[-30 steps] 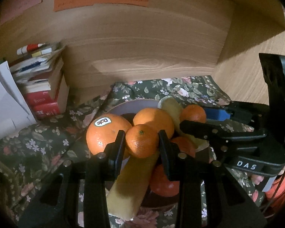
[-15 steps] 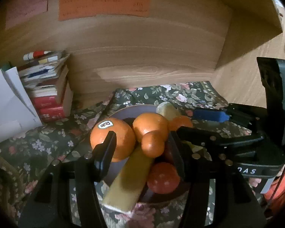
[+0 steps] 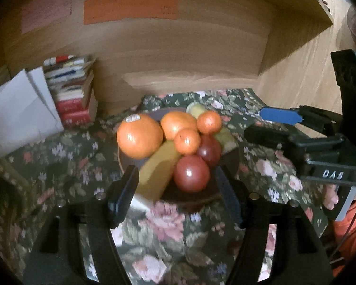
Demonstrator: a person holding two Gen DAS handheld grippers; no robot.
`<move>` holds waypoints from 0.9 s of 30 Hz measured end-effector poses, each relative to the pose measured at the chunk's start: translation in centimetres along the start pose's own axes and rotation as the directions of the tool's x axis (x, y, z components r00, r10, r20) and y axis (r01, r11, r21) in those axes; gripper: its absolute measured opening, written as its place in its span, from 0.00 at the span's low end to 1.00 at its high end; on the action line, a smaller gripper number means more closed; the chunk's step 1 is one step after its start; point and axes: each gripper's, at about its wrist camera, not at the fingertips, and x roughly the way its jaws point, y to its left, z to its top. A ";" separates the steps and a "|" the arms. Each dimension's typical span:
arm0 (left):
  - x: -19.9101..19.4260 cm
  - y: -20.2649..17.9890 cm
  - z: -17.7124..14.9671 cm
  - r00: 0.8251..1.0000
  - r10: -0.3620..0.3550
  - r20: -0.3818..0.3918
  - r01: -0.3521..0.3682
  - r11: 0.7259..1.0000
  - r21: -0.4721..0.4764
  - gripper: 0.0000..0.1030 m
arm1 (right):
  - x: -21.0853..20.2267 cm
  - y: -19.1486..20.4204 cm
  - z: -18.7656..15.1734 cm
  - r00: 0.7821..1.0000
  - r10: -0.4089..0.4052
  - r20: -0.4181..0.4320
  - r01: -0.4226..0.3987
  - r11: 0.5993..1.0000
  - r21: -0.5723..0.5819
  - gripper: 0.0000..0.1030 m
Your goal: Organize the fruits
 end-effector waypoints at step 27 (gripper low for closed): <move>6.7 -2.1 -3.5 0.982 0.006 -0.189 -0.008 1.000 -0.012 0.41 | -2.4 -0.8 -4.5 1.000 0.029 -0.001 -0.029 0.998 0.050 0.57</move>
